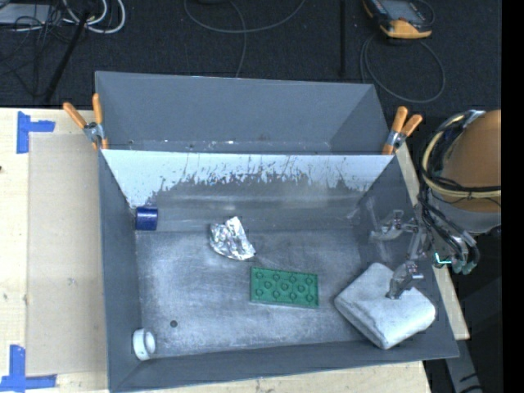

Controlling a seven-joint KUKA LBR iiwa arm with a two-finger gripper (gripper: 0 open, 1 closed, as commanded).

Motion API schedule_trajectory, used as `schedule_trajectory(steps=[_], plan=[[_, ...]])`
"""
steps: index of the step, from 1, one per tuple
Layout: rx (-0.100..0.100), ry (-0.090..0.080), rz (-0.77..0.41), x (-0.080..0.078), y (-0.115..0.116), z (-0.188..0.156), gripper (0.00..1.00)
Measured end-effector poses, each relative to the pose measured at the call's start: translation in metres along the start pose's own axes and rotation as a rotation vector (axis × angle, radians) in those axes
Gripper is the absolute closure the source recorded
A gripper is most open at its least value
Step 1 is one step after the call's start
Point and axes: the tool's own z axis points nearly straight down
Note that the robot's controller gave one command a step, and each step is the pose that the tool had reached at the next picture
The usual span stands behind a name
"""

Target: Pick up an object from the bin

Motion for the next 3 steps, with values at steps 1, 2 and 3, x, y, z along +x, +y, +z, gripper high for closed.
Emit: schedule_trajectory(steps=[1, 2, 3], plan=[[0.002, -0.011, -0.254, 0.018, 0.130, 0.101, 0.00], [0.004, -0.013, -0.254, 0.017, 0.128, 0.099, 1.00], [0.006, -0.016, -0.245, 0.009, 0.110, -0.037, 1.00]])
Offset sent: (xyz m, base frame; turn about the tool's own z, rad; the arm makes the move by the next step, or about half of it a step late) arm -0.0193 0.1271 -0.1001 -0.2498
